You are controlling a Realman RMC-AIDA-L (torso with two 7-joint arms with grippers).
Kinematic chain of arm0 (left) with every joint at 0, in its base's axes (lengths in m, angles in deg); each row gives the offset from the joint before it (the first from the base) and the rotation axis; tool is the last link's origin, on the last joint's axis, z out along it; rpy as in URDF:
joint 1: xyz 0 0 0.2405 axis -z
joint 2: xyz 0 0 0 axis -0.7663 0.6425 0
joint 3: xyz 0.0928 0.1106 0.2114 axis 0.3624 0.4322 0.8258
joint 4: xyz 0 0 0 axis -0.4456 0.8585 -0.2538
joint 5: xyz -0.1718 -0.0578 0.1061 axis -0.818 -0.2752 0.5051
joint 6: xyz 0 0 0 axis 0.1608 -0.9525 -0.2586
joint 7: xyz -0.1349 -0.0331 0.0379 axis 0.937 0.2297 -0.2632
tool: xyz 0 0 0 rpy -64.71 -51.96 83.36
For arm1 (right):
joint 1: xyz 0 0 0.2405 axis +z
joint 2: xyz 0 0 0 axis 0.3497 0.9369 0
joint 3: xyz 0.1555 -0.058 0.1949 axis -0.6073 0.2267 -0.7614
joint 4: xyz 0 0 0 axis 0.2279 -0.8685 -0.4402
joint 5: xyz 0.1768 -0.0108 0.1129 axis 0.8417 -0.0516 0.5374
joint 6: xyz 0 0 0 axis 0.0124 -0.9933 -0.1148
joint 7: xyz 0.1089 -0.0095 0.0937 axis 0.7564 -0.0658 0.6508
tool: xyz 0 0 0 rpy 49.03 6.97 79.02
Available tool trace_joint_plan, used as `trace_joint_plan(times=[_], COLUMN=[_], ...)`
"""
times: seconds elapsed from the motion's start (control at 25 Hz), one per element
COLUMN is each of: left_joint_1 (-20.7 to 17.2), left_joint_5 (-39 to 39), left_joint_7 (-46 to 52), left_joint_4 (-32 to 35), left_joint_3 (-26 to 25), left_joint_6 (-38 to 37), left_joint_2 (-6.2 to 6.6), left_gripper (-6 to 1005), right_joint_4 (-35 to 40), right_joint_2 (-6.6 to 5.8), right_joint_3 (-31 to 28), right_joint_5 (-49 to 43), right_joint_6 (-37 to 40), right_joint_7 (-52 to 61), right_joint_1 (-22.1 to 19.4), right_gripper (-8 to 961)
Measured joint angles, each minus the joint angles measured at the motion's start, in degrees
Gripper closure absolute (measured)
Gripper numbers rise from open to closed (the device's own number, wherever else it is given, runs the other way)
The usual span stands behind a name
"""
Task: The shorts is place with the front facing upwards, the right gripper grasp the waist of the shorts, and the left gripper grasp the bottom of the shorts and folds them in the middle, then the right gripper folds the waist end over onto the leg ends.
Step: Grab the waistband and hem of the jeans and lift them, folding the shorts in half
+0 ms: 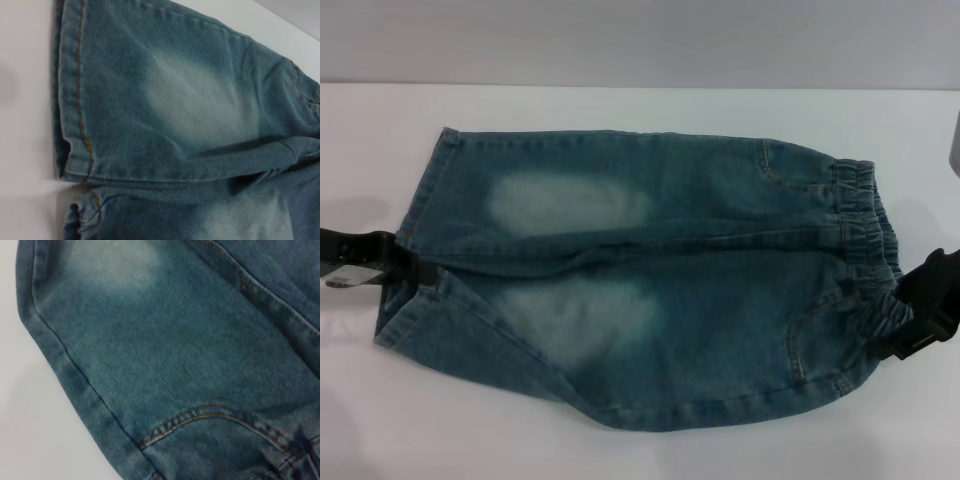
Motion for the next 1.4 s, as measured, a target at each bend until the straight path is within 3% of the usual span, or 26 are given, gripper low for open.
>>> trace_joint_plan(times=[0.16,0.6,0.92,1.04,1.24,1.4], left_joint_1=[0.2,0.4,0.4,0.3,0.0,0.0], left_joint_5=[0.0,-0.1,-0.1,-0.1,-0.1,-2.1], left_joint_7=[-0.1,-0.1,0.1,0.0,0.4,0.0], left_joint_4=[0.0,0.0,0.0,0.0,0.0,0.5], left_joint_3=[0.0,-1.3,-2.6,-6.1,-11.7,-16.9], left_joint_6=[0.3,1.3,2.5,3.2,4.6,6.8], left_joint_2=[0.18,0.58,0.88,1.11,1.24,1.0], left_gripper=[928,923,920,918,916,914], right_joint_4=[0.0,0.0,0.1,0.5,-1.9,-4.2], right_joint_2=[0.05,-0.16,-0.39,-1.29,-3.95,-4.16], right_joint_3=[0.1,0.0,-1.2,-2.6,-7.4,-11.3], right_joint_5=[0.0,-0.2,2.5,6.8,21.0,33.5], right_joint_6=[-0.2,-0.7,-0.7,-0.4,-1.0,-2.5], right_joint_7=[-0.1,-0.9,-1.0,-1.0,-1.0,-1.4], right_joint_1=[0.1,-0.5,-2.4,-4.2,-8.1,-11.4], right_gripper=[311,773,902,950,947,944])
